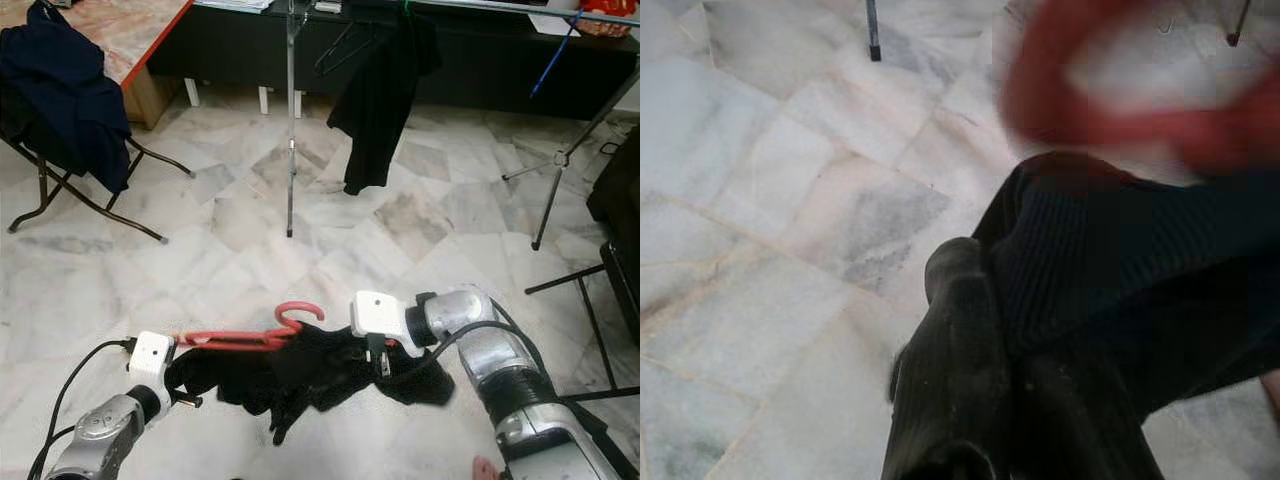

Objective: Hang hanger

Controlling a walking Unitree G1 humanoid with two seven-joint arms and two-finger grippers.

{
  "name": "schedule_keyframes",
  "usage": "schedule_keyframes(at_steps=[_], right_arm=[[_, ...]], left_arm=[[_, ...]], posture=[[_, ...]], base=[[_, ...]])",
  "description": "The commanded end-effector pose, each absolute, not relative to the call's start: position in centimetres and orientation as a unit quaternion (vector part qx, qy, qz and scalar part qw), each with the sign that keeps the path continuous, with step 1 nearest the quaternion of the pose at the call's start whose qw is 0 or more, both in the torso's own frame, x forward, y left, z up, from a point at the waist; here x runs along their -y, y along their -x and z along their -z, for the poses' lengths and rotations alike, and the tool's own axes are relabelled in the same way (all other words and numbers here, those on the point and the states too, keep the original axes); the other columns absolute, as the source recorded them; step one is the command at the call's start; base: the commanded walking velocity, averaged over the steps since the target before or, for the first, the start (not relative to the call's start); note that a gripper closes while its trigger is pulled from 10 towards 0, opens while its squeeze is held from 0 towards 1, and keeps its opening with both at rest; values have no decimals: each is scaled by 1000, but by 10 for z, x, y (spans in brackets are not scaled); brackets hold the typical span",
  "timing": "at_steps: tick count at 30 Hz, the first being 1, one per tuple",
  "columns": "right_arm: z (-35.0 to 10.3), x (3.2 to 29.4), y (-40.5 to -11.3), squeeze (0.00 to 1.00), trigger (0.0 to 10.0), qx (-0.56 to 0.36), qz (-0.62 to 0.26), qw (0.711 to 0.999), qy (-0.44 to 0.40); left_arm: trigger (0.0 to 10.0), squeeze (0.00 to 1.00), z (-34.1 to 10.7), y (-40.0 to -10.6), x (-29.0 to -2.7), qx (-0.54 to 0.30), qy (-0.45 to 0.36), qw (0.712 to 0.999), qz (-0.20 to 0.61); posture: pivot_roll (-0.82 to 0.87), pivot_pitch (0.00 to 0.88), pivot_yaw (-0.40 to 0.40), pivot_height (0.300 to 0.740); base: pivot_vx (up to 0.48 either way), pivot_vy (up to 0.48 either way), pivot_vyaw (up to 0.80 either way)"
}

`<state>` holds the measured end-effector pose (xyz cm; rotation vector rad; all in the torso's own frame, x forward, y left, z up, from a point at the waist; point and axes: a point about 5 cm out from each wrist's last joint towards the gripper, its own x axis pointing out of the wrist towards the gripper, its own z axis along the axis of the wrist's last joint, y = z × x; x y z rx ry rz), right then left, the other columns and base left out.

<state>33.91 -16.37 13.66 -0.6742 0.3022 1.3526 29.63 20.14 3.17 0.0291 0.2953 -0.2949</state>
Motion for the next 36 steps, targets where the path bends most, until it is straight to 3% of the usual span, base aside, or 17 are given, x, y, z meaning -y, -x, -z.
schedule_keyframes(at_steps=[1, 3, 5, 9, 17, 20, 33, 36], right_arm=[[-148, 166, -349, 0, 0, -114, -575, 746, 318], [-155, 168, -356, 0, 0, -96, -535, 784, 301], [-158, 171, -356, 0, 0, -91, -533, 795, 274], [-153, 179, -343, 0, 0, -105, -587, 758, 265], [-138, 200, -331, 0, 0, -166, -603, 725, 288], [-134, 206, -332, 0, 0, -181, -582, 733, 302], [-117, 221, -333, 0, 0, -235, -518, 714, 408], [-113, 214, -337, 0, 0, -223, -494, 735, 408]], left_arm=[[10000, 0, -26, -291, -204, -163, -21, 976, 146], [10000, 0, -25, -291, -207, -167, -25, 977, 133], [10000, 0, -25, -292, -211, -171, -30, 978, 120], [10000, 0, -25, -291, -220, -179, -42, 977, 106], [10000, 0, -26, -291, -227, -186, -50, 977, 93], [10000, 0, -25, -291, -227, -187, -51, 977, 93], [10000, 0, -26, -291, -226, -188, -54, 975, 105], [10000, 0, -29, -291, -224, -190, -55, 971, 132]], posture=[[0, 233, -36, 740], [1, 233, -35, 740], [1, 233, -35, 740], [-3, 233, -29, 740], [-1, 230, -27, 740], [-3, 229, -26, 740], [-5, 221, -19, 740], [0, 218, -18, 740]], base=[[0, 0, 0], [0, 0, 0], [0, 0, 0], [0, 0, 0], [0, 0, 0], [0, 0, 0], [0, 0, 0], [0, 0, 0]])
